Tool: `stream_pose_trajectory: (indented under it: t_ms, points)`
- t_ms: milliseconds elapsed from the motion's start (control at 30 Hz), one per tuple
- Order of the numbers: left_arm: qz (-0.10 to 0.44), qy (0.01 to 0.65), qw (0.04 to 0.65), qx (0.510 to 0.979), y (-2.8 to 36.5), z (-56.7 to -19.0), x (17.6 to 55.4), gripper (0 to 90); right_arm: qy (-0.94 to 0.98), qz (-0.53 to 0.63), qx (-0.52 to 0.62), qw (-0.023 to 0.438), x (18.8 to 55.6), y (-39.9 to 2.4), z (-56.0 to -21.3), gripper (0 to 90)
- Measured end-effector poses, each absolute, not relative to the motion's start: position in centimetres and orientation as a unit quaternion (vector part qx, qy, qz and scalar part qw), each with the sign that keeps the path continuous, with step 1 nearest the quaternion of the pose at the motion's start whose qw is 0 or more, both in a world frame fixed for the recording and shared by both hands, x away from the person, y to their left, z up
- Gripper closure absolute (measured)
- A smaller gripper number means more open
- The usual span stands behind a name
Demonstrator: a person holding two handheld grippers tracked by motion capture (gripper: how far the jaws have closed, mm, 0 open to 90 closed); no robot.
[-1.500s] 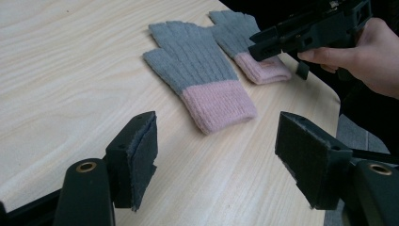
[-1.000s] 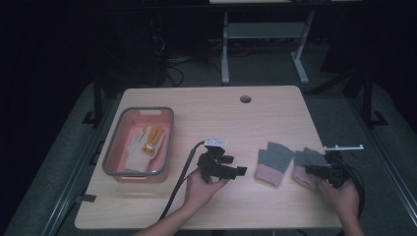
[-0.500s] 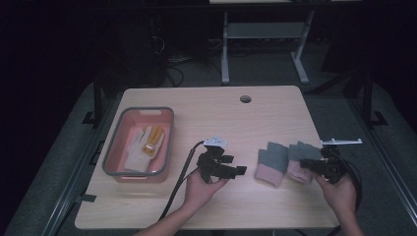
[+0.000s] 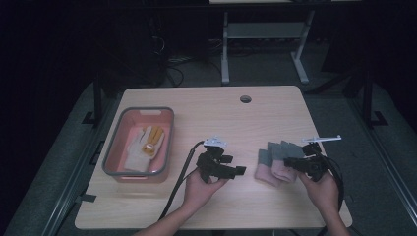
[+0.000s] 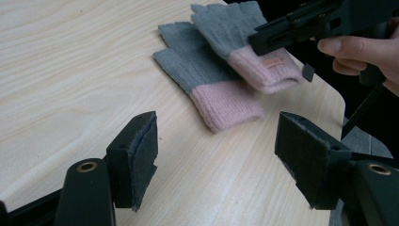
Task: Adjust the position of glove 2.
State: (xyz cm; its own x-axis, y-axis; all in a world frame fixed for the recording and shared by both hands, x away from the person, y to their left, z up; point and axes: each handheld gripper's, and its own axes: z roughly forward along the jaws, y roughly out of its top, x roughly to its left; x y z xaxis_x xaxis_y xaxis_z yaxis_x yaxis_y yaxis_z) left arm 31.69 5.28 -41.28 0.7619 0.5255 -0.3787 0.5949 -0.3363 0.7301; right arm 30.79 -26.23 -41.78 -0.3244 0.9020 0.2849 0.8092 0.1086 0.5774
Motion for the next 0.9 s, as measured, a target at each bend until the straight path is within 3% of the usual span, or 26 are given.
stream_pose_trajectory:
  t_ms: [600, 900]
  points:
    - [-0.039, 0.344, 0.462, 0.816, 5.3, -41.3, 31.8, 30.3, 0.741, 0.328, 0.583, 0.057, 32.2, -23.1, -42.9, 78.4]
    - [-0.053, 0.343, 0.456, 0.820, 3.8, -41.8, 32.0, 30.4, 0.729, 0.335, 0.595, 0.054, 32.1, -23.4, -43.1, 66.8]
